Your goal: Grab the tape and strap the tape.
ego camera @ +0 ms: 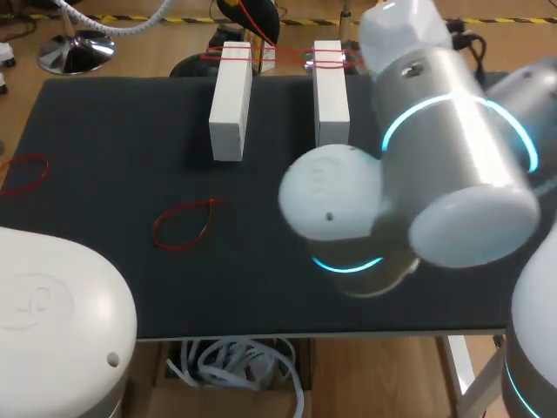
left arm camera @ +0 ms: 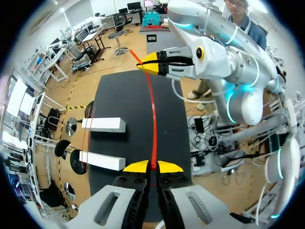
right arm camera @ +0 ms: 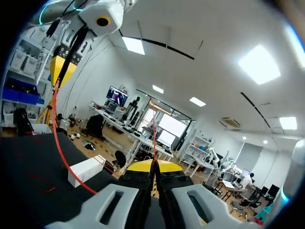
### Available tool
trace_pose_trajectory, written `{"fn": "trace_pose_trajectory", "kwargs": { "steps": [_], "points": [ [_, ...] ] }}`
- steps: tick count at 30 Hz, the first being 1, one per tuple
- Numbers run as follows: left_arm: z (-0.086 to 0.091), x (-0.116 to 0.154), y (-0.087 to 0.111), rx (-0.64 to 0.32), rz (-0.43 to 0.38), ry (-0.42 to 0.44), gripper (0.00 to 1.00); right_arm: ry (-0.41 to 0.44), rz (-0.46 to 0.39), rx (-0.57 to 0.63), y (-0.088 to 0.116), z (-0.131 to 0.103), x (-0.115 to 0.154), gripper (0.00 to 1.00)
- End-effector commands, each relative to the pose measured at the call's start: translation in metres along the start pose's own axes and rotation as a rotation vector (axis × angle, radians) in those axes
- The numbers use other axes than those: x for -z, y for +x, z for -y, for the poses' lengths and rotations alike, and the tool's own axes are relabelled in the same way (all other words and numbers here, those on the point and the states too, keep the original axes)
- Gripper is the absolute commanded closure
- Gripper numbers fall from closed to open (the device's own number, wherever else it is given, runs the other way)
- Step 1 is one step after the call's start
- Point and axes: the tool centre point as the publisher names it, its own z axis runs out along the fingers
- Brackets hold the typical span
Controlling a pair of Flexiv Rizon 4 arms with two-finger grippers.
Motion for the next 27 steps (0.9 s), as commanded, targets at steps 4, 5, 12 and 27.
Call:
{"fn": "trace_pose_trajectory", "kwargs": {
  "steps": [4, 5, 12, 27],
  "points": [
    [0.000, 0.001, 0.001, 0.001, 0.001, -0.004, 1.00, 0.016, 0.248, 0.130, 0.015, -0.013, 0.001, 1.00],
    [0.000, 0.001, 0.001, 0.001, 0.001, -0.004, 1.00, 0.010, 0.246, 0.139, 0.015, -0.013, 0.000, 1.00],
    [0.000, 0.001, 0.001, 0.001, 0.001, -0.004, 1.00, 0.003, 0.189, 0.257, 0.015, -0.015, -0.008, 1.00],
    [0.000, 0.001, 0.001, 0.001, 0.001, -0.004, 1.00, 0.042, -0.004, 0.539, 0.010, -0.035, 0.003, 1.00]
  ]
}}
